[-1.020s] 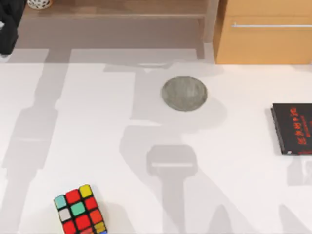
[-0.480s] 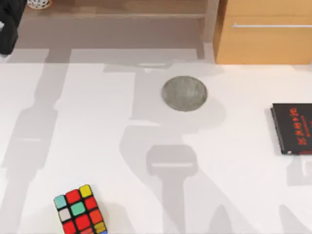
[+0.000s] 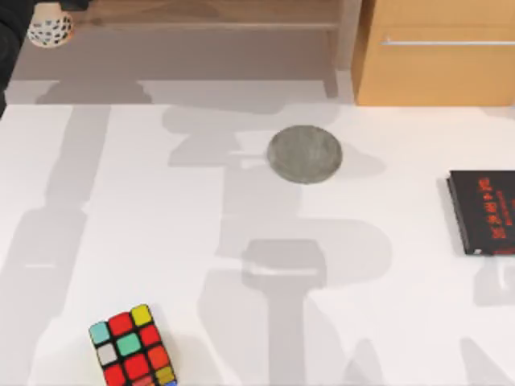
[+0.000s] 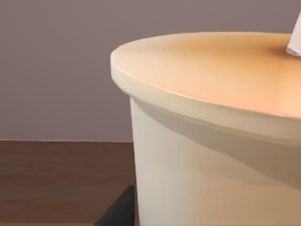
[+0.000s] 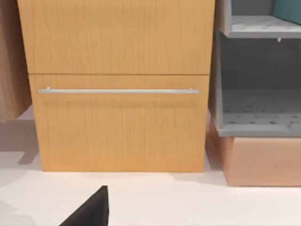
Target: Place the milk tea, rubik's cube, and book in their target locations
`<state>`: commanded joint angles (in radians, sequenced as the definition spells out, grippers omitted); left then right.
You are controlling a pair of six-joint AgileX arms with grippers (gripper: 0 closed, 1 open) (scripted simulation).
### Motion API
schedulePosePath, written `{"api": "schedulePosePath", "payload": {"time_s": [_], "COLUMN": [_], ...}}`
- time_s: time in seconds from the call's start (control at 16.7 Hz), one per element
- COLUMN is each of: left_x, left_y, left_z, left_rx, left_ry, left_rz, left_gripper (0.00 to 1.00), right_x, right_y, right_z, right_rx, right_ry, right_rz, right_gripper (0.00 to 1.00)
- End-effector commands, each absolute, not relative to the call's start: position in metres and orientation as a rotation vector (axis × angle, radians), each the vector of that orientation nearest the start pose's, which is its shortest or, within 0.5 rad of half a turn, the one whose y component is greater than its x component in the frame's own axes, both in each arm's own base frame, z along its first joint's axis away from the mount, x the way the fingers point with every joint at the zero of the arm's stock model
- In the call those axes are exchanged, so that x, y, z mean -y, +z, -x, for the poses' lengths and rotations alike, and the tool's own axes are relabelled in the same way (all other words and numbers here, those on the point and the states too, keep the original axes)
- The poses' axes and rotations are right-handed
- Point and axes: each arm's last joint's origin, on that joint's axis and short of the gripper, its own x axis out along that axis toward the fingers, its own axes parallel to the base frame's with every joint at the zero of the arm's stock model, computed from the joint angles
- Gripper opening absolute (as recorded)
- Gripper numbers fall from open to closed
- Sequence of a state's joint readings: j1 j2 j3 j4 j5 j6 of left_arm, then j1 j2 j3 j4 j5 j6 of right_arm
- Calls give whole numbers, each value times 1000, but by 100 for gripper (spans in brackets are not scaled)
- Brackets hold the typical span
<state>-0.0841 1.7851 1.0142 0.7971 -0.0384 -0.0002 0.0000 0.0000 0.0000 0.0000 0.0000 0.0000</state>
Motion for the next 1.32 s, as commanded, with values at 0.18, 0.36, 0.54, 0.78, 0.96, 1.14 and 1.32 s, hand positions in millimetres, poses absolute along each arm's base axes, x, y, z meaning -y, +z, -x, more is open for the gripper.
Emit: {"api": "schedulePosePath", "payload": {"time_s": [0.18, 0.36, 0.54, 0.78, 0.96, 1.14, 1.32], "left_x": [29, 27, 40, 107, 179, 251, 305], "left_y": [233, 232, 239, 245, 241, 225, 187], "left_z": [-387, -388, -388, -390, -386, -371, -355], "left_rx": [30, 26, 51, 87, 112, 124, 96], "left_ry": [-27, -22, -33, -92, -132, -146, -118], "left_rz": [18, 16, 13, -2, 0, 26, 44], "left_gripper": [0, 0, 0, 0, 0, 0, 0], "right_x": [1, 1, 1, 1, 1, 1, 1], "right_y": [160, 160, 160, 160, 160, 160, 160], "right_z": [-106, -106, -106, -106, -106, -106, -106], "right_rx": [0, 0, 0, 0, 0, 0, 0], "right_ry": [0, 0, 0, 0, 0, 0, 0], "right_rz": [0, 0, 0, 0, 0, 0, 0], "right_gripper": [100, 100, 100, 100, 100, 100, 100]}}
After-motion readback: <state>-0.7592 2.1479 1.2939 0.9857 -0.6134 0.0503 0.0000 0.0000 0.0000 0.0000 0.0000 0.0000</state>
